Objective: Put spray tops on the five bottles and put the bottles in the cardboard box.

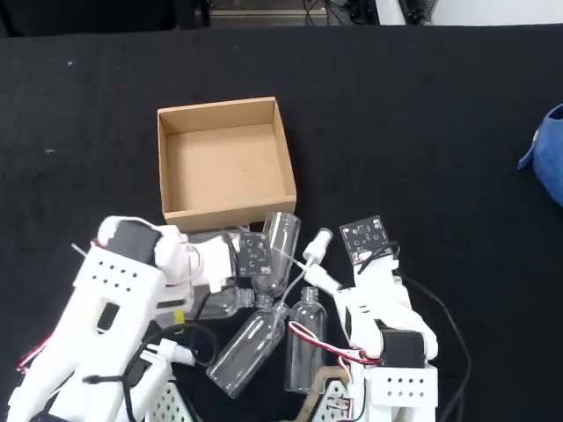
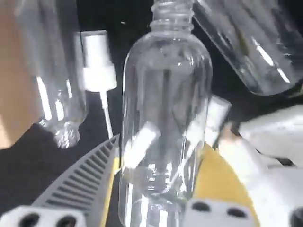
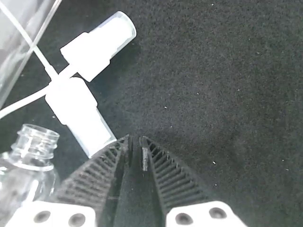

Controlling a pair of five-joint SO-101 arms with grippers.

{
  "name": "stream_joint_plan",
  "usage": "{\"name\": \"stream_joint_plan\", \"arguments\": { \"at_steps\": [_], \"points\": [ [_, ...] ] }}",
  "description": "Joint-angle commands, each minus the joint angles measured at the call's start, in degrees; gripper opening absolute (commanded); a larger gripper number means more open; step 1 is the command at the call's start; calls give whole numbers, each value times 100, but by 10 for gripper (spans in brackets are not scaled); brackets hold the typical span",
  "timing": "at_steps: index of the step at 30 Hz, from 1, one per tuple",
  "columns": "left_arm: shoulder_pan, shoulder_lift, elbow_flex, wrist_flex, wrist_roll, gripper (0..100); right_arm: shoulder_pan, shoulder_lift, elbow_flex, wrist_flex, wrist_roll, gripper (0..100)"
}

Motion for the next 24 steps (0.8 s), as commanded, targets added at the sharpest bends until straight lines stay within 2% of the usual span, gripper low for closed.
{"name": "stream_joint_plan", "arguments": {
  "at_steps": [1,4,8,11,16,18,20,22,24],
  "points": [
    [-101,-88,-1305,879,-53,59,-62,-549,-40,35,44,12],
    [-602,-62,-1710,923,-35,58,-62,-549,-40,35,44,12],
    [-1666,-79,-2097,949,255,58,-62,-549,-40,35,53,12],
    [-2598,-79,-2360,914,668,58,-26,-549,-48,-176,62,12],
    [-4435,-26,-2457,580,826,58,-18,-549,-57,-1178,79,12],
    [-5130,-18,-2202,202,826,58,-18,-549,-66,-1538,422,12],
    [-5701,-18,-1754,-237,826,58,-18,-549,-66,-1785,1160,12],
    [-6193,-18,-1165,-730,826,58,-26,-549,-171,-1776,1811,12],
    [-6721,-18,-514,-1415,818,58,-26,-549,-497,-1574,2110,12]
  ]
}}
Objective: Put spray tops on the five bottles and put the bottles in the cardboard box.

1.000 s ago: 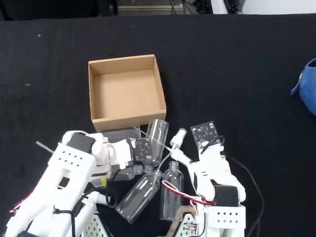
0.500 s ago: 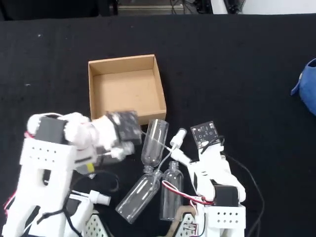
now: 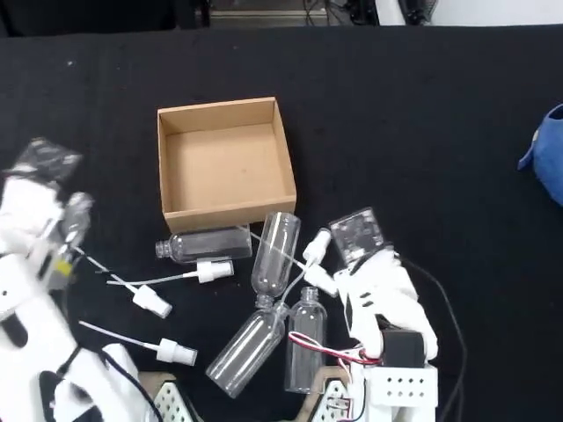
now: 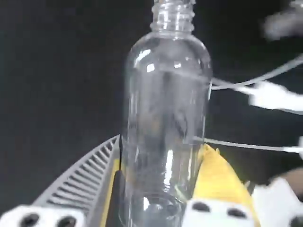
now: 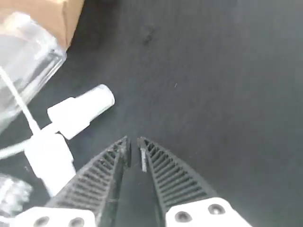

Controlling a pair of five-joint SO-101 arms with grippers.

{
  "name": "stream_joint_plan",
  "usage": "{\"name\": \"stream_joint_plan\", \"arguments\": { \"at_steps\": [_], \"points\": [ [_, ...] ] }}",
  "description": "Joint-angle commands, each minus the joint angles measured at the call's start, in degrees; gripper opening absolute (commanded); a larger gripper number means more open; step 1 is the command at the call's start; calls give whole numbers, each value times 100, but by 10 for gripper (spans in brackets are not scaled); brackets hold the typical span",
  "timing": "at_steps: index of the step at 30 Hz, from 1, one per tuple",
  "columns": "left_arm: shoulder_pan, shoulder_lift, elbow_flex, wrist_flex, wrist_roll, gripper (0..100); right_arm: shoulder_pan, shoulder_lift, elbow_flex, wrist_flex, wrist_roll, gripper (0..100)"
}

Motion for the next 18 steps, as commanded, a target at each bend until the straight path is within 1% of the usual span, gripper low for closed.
{"name": "stream_joint_plan", "arguments": {
  "at_steps": [1,3,5,7,10,13,15,18],
  "points": [
    [-1288,-9,1235,-1495,26,58,-26,-541,-734,114,826,12],
    [-1833,0,1895,-2330,26,58,-26,-541,-1253,352,844,12],
    [-2211,0,2527,-3007,26,58,-53,-532,-1745,492,818,12],
    [-2387,0,3002,-3323,9,58,-62,-505,-2141,563,809,12],
    [-2457,0,3389,-3402,0,61,-62,-119,-2668,563,809,12],
    [-2457,0,3582,-3402,-9,62,-70,708,-3301,571,782,12],
    [-2457,0,3609,-3393,-18,63,-105,1332,-3811,580,580,12],
    [-2492,0,3600,-3385,-18,119,-633,2141,-4611,985,475,13]
  ]
}}
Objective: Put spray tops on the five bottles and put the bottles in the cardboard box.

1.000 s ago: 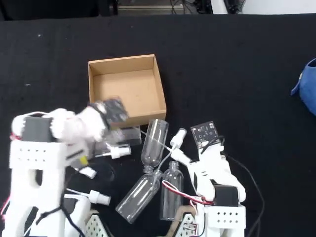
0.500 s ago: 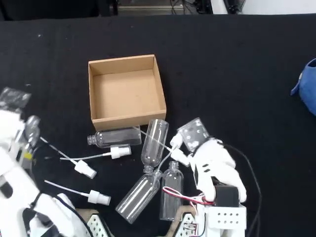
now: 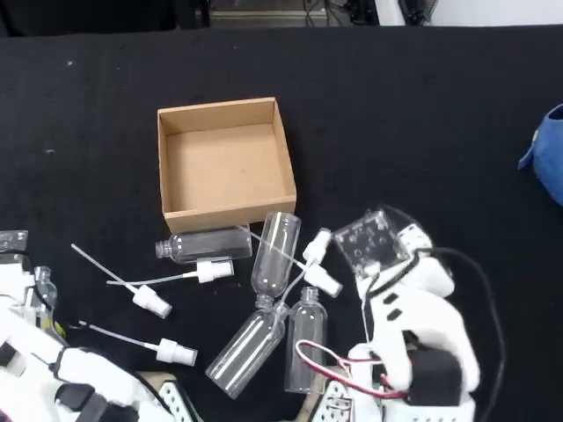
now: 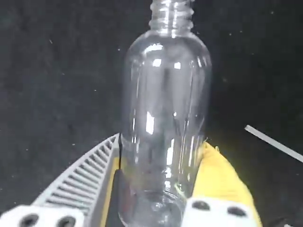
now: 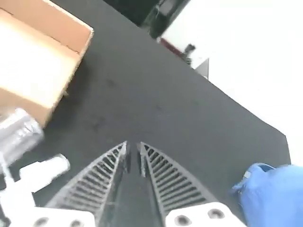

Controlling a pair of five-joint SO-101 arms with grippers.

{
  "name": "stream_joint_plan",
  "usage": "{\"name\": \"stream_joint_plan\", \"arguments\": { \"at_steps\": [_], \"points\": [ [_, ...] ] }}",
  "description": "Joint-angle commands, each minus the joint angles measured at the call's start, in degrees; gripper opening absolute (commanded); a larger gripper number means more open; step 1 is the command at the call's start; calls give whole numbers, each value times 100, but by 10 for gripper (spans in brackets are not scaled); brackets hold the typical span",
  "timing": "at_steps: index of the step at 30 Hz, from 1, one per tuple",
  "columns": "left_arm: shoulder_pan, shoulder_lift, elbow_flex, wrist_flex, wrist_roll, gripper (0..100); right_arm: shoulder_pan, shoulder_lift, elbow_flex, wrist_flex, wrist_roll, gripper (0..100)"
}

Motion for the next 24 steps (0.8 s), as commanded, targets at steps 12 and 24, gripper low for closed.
{"name": "stream_joint_plan", "arguments": {
  "at_steps": [12,24],
  "points": [
    [-163,9,-1279,897,-413,209,-3754,3029,-1771,1459,-141,123],
    [1068,809,-2079,1204,-369,209,-5160,3125,-822,1125,-352,123]
  ]
}}
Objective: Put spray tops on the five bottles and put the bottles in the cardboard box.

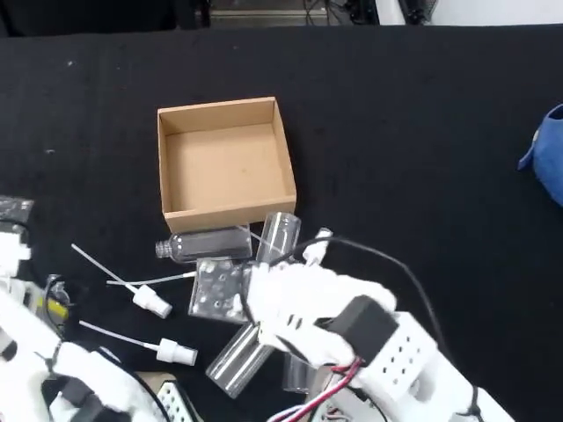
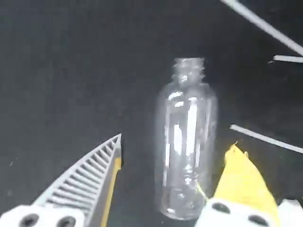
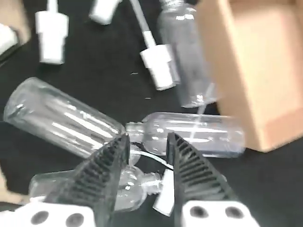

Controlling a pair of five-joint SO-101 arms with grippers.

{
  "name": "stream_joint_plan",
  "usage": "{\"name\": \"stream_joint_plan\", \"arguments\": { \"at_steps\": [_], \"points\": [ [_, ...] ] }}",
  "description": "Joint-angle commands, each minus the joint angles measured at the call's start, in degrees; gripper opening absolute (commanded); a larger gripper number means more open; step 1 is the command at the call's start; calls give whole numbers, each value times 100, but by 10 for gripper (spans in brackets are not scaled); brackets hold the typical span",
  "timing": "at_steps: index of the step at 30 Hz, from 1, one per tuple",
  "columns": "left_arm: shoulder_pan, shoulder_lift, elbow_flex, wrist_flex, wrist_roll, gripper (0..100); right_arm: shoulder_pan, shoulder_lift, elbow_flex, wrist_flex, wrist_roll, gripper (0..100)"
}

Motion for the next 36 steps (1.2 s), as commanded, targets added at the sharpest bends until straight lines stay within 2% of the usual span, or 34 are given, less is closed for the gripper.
{"name": "stream_joint_plan", "arguments": {
  "at_steps": [1,6,10,14,19,21,23,27,31,36],
  "points": [
    [303,888,-523,-281,9,209,-237,75,259,-413,-237,123],
    [251,2365,-1270,-484,158,209,-255,75,549,-677,-237,123],
    [277,3138,-1798,-237,132,209,-255,75,567,-695,-237,123],
    [303,3499,-1921,62,-229,209,-255,75,567,-703,-237,123],
    [259,3587,-1895,35,-325,206,-255,75,567,-703,-237,123],
    [251,3587,-1895,70,-308,155,-264,75,567,-712,-237,125],
    [207,3569,-1886,79,-299,34,-264,75,585,-818,-237,124],
    [-163,3587,-1974,9,-343,28,-264,75,787,-1222,-299,124],
    [-752,3596,-2246,-422,-308,29,-308,84,910,-1591,-782,126],
    [-1270,3596,-2237,-765,-290,30,-897,453,567,-1644,-967,126]
  ]
}}
